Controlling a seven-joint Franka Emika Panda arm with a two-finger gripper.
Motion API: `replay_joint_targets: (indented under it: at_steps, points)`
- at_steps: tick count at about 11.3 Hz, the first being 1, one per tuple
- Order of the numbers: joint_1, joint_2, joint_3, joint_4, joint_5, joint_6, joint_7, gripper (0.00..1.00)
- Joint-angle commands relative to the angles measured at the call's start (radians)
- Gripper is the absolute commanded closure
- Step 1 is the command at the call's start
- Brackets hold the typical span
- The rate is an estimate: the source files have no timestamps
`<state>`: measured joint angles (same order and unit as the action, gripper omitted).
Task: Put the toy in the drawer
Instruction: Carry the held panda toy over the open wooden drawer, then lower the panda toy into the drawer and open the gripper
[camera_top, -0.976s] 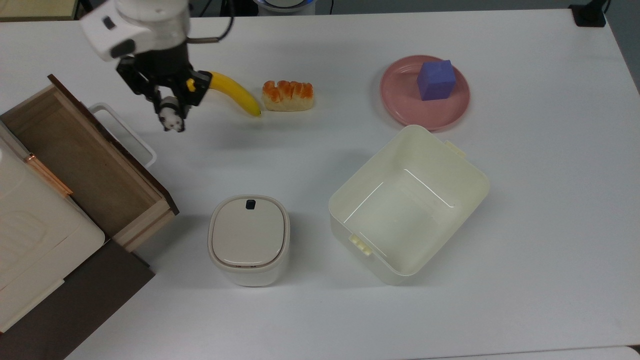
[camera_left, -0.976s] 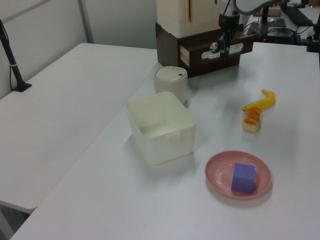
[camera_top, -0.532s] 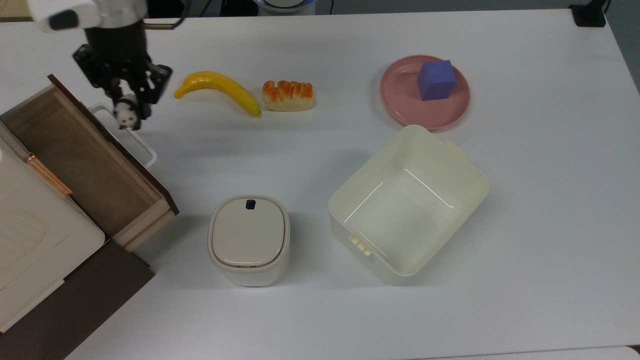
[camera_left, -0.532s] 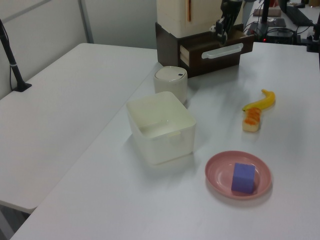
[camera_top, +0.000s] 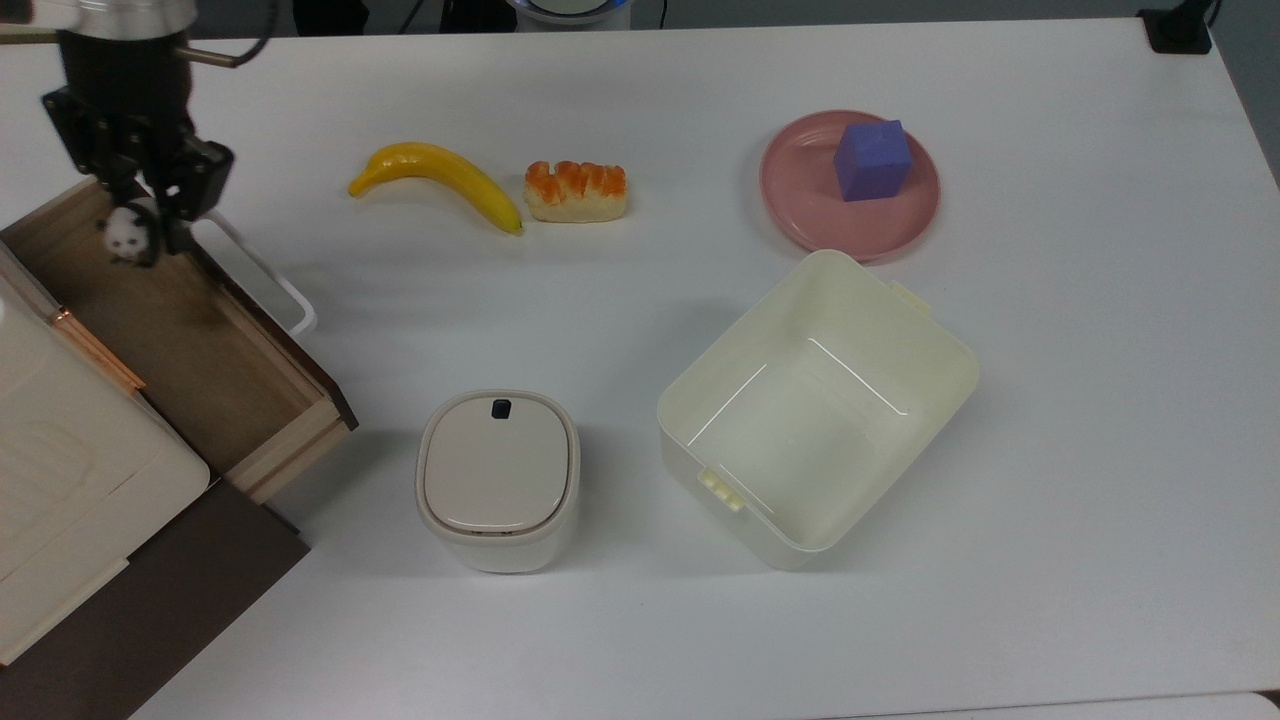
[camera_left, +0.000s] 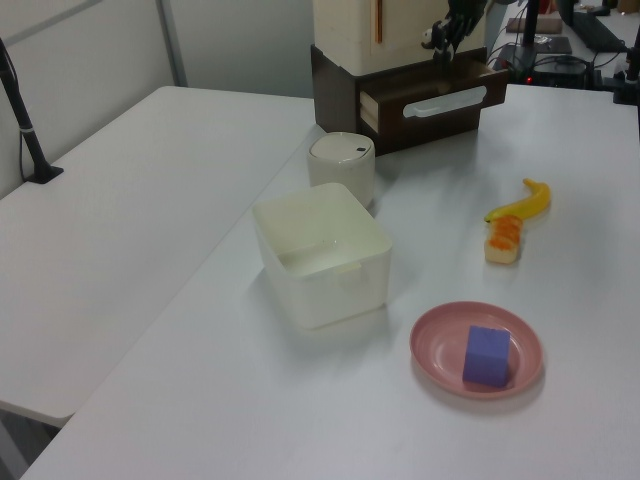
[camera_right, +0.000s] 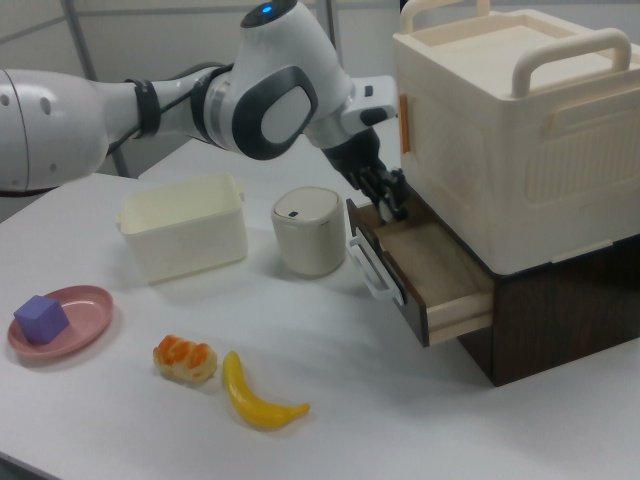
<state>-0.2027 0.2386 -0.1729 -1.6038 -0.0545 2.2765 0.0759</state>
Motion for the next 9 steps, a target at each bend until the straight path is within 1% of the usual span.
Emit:
replay_joint_targets:
  at_steps: [1, 2, 3, 4, 5, 7, 9]
  points:
    - [-0.012, 0.040, -0.051, 0.012, 0.007, 0.096, 0.018, 1.00]
    - [-0.018, 0.045, -0.066, 0.012, 0.008, 0.115, 0.013, 1.00]
    - [-0.026, 0.050, -0.066, 0.012, 0.012, 0.117, 0.013, 0.77]
    - [-0.026, 0.054, -0.066, 0.012, 0.013, 0.117, 0.021, 0.09]
    - [-0.023, 0.054, -0.068, 0.012, 0.004, 0.117, 0.016, 0.00]
    - [-0.023, 0.054, -0.066, 0.012, -0.031, 0.117, 0.016, 0.00]
    - [-0.023, 0.054, -0.066, 0.012, -0.034, 0.117, 0.016, 0.00]
